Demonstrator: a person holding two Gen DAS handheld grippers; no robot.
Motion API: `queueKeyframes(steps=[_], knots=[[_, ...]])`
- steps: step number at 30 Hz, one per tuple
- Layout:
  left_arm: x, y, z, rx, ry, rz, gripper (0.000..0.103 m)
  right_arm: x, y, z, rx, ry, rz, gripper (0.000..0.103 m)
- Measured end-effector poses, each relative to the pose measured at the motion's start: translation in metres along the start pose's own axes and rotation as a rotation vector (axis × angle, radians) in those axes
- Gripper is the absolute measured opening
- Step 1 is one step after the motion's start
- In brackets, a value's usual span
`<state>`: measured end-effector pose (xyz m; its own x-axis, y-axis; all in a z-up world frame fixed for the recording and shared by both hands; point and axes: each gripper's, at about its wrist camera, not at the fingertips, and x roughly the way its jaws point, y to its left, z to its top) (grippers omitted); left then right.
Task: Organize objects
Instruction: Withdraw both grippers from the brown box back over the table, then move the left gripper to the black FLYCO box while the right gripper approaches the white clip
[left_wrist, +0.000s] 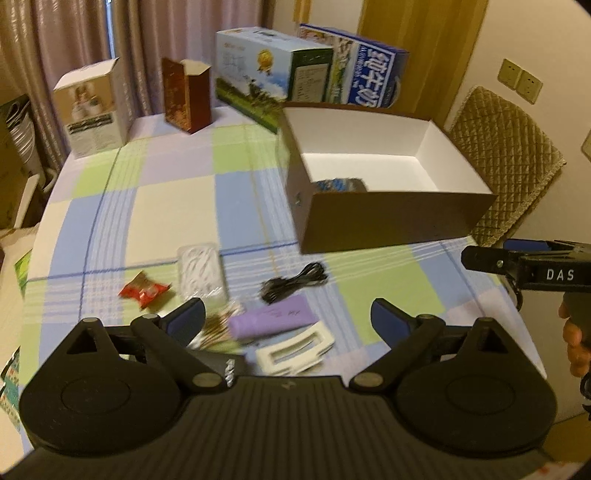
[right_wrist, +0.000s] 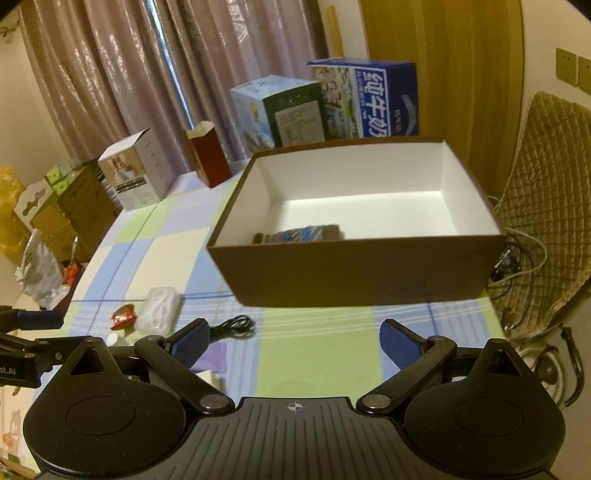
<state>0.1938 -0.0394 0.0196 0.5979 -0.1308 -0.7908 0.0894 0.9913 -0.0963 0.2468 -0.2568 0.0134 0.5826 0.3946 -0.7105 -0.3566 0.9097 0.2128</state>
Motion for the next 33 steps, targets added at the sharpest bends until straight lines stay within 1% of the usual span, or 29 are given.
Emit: queueKeyframes(steps=[7, 13, 17, 22, 25, 28, 29, 33], knots=[[-0.003, 0.031, -0.031, -0.069, 0.049, 0.072, 0.095, 0.022, 0.015, -0.015, -0.008, 0.059, 0.026, 0.096], [0.008, 0.049, -0.056, -0.121, 0.102, 0.121, 0.096, 0.042, 0.022, -0.026, -0.026, 0.119, 0.043, 0.096], [0.024, 0.045, -0.067, -0.098, 0.118, 0.166, 0.096, 0.052, 0.026, -0.029, -0.03, 0.146, 0.053, 0.096], [0.046, 0.039, -0.073, -0.054, 0.128, 0.189, 0.096, 0.061, 0.027, -0.033, -0.036, 0.174, 0.06, 0.096], [0.058, 0.038, -0.077, -0.034, 0.136, 0.19, 0.096, 0.066, 0.027, -0.035, -0.036, 0.186, 0.061, 0.096], [0.069, 0.04, -0.083, -0.01, 0.158, 0.233, 0.096, 0.071, 0.026, -0.036, -0.035, 0.199, 0.065, 0.096], [0.071, 0.042, -0.085, -0.007, 0.161, 0.251, 0.096, 0.072, 0.026, -0.036, -0.034, 0.201, 0.068, 0.096], [0.067, 0.058, -0.093, -0.055, 0.161, 0.254, 0.099, 0.08, 0.029, -0.038, -0.039, 0.214, 0.089, 0.096]])
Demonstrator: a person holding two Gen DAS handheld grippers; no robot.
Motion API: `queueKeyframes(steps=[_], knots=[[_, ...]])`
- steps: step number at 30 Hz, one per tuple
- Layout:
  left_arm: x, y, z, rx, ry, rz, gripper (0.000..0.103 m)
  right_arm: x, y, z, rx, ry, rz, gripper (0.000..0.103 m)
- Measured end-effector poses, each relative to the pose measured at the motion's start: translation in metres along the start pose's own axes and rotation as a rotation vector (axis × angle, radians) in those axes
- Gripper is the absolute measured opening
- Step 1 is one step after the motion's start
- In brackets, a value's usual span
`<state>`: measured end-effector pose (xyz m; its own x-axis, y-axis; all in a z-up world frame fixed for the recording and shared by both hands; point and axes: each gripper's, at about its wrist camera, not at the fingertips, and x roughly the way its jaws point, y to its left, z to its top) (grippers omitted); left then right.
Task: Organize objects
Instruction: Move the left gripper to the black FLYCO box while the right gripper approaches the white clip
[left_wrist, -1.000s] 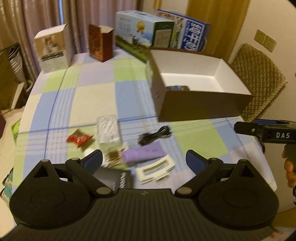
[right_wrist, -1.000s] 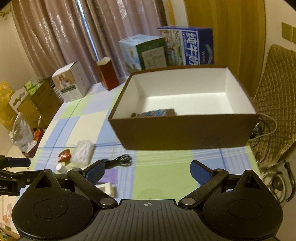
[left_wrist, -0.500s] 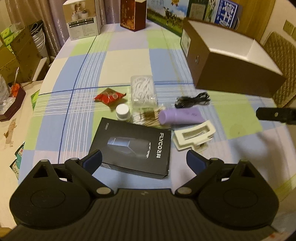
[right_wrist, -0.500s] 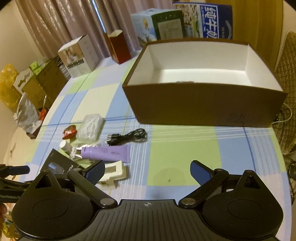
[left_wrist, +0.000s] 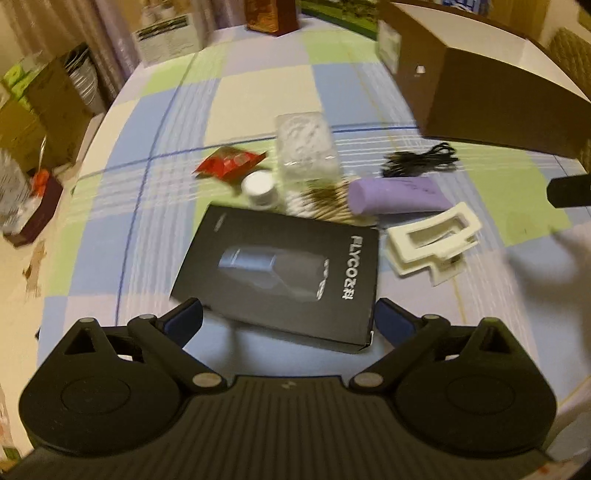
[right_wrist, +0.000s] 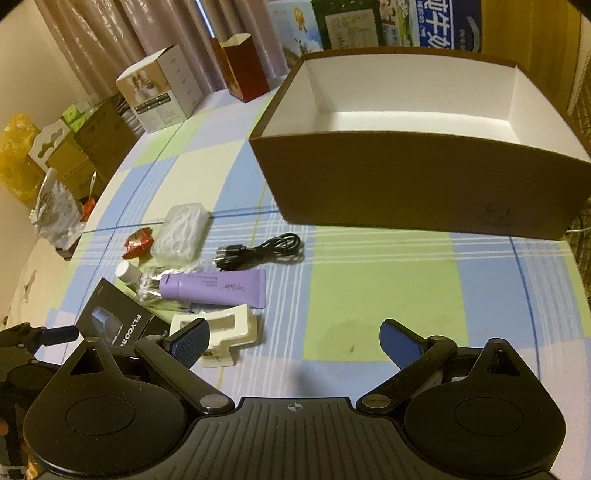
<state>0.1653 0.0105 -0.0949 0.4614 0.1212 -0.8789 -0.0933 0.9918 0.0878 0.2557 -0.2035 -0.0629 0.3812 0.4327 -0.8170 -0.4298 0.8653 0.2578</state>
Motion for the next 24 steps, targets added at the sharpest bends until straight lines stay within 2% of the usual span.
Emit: queueKeyframes(steps=[4, 10, 16, 19, 22, 24], knots=[[-0.003, 0.023, -0.011, -0.078, 0.011, 0.021, 0.099, 0.01, 0.008, 0.0, -0.038, 0.01, 0.034, 0.096], [0.003, 0.058, -0.029, -0.157, 0.078, 0.152, 0.097, 0.034, 0.031, -0.001, -0.176, 0.03, 0.122, 0.096], [-0.01, 0.074, -0.037, -0.198, 0.066, 0.166, 0.097, 0.059, 0.056, -0.007, -0.401, 0.058, 0.206, 0.095], [-0.013, 0.076, -0.039, -0.227, 0.066, 0.151, 0.097, 0.065, 0.066, -0.011, -0.501, 0.045, 0.25, 0.084], [-0.014, 0.074, -0.04, -0.229, 0.064, 0.139, 0.097, 0.071, 0.07, -0.015, -0.553, 0.029, 0.286, 0.083], [-0.013, 0.073, -0.04, -0.225, 0.063, 0.132, 0.097, 0.077, 0.074, -0.019, -0.61, 0.021, 0.279, 0.083]])
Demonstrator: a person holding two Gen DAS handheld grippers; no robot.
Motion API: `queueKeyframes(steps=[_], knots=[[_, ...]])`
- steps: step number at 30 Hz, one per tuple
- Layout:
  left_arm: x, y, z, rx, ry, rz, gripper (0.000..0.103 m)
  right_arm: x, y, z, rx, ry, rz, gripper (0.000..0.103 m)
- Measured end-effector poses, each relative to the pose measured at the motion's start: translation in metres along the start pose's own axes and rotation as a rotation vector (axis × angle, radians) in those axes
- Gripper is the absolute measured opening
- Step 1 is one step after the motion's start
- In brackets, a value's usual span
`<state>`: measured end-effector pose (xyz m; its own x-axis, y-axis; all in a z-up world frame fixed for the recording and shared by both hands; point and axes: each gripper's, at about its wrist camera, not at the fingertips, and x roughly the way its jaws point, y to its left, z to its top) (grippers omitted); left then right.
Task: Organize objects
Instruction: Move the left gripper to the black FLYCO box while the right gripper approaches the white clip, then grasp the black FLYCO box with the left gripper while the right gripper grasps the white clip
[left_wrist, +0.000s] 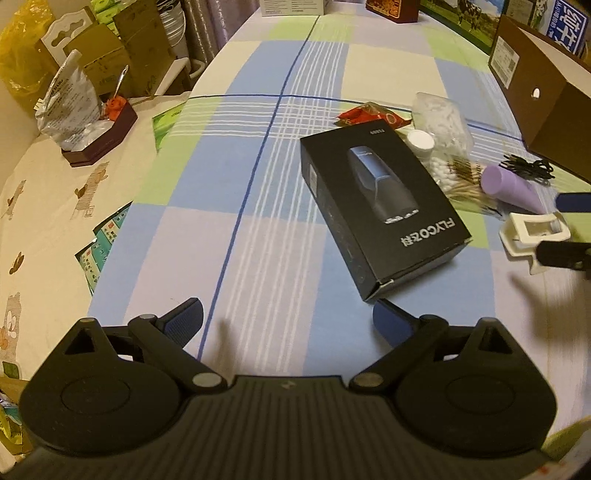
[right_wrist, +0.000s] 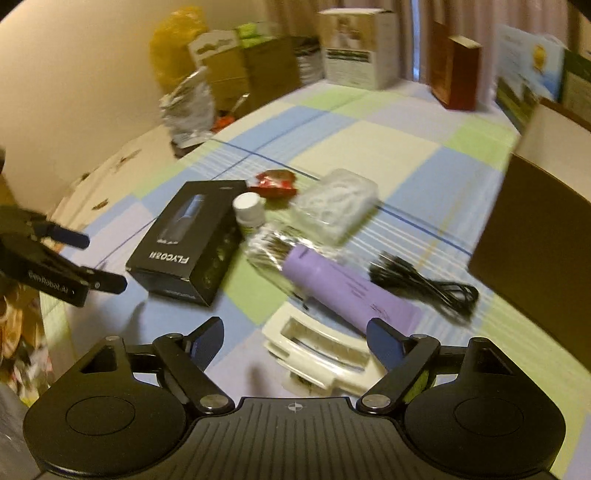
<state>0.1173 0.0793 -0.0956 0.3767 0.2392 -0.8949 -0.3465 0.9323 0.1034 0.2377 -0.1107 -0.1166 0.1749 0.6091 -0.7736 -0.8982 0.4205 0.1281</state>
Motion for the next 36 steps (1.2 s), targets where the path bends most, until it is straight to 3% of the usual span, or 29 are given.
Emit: queueKeyframes(steps=[5, 9, 12, 22, 23, 24, 25, 36], knots=[[0.001, -0.002, 0.002, 0.01, -0.001, -0.01, 0.097, 0.013, 0.001, -0.006, -0.084, 0.075, -0.034, 0.078], [0.0, -0.003, 0.003, 0.018, -0.003, -0.019, 0.097, 0.007, 0.003, -0.018, -0.057, 0.133, -0.012, 0.064], [0.001, -0.003, 0.004, 0.019, 0.003, -0.027, 0.097, -0.003, 0.007, -0.027, 0.013, 0.15, 0.032, 0.063], [-0.001, -0.008, 0.012, 0.031, 0.003, -0.064, 0.097, 0.005, 0.015, -0.017, 0.133, 0.103, -0.065, 0.062], [-0.002, -0.008, 0.013, 0.028, 0.002, -0.072, 0.097, 0.007, 0.015, -0.017, 0.134, 0.103, -0.074, 0.057], [-0.004, -0.008, 0.014, 0.022, 0.002, -0.079, 0.098, 0.01, 0.016, -0.017, 0.135, 0.115, -0.08, 0.043], [-0.005, -0.008, 0.016, 0.014, 0.003, -0.086, 0.098, 0.01, 0.015, -0.018, 0.138, 0.115, -0.084, 0.04], [-0.006, -0.02, 0.048, -0.077, -0.008, -0.19, 0.102, -0.023, -0.023, -0.03, 0.331, 0.076, -0.184, 0.039]])
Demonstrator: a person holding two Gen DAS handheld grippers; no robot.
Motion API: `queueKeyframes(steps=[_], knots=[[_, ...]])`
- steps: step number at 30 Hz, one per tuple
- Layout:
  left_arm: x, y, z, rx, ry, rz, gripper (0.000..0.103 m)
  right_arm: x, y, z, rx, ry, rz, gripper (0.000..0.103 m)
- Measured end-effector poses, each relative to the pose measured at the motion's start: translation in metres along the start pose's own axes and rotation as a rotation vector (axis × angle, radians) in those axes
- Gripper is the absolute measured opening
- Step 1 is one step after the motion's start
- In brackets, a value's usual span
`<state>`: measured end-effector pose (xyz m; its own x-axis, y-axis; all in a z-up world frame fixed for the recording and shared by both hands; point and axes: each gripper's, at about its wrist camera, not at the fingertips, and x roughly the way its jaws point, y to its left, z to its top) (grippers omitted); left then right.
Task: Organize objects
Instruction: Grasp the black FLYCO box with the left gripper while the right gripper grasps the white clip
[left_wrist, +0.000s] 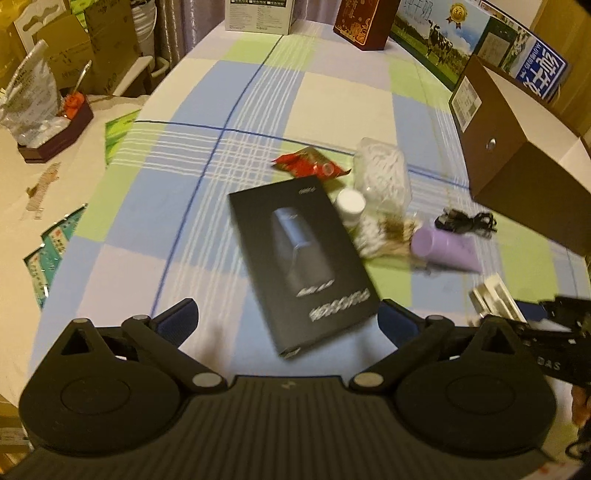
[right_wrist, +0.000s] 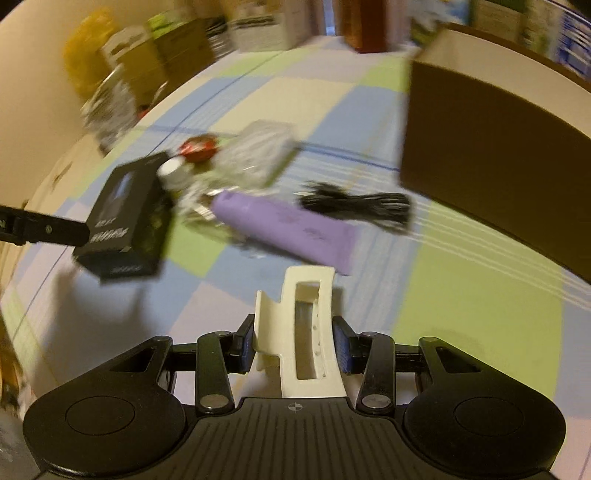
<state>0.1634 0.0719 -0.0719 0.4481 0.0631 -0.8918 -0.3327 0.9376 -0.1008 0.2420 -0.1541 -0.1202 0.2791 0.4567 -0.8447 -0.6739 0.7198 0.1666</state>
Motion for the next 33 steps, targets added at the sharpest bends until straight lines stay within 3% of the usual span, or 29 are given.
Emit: queueKeyframes(steps=[4, 10, 12, 21, 27, 33], knots=[[0.02, -0.009, 0.015, -0.019, 0.026, -0.012, 0.102, -0.014, -0.024, 0.0, 0.078, -0.026, -0.041, 0.038], [0.049, -0.018, 0.028, -0.001, 0.049, 0.056, 0.1, -0.022, -0.045, -0.014, 0.125, -0.025, -0.09, 0.038], [0.054, -0.019, 0.03, 0.012, 0.043, 0.073, 0.09, -0.023, -0.045, -0.018, 0.11, -0.033, -0.114, 0.038], [0.038, 0.005, 0.012, 0.045, 0.022, 0.063, 0.077, -0.021, -0.048, -0.024, 0.083, -0.024, -0.128, 0.038], [0.022, 0.022, -0.008, 0.042, 0.05, 0.079, 0.077, -0.018, -0.047, -0.024, 0.074, -0.014, -0.125, 0.038], [0.032, 0.017, 0.0, 0.058, 0.043, 0.098, 0.078, -0.015, -0.047, -0.022, 0.076, -0.005, -0.127, 0.044]])
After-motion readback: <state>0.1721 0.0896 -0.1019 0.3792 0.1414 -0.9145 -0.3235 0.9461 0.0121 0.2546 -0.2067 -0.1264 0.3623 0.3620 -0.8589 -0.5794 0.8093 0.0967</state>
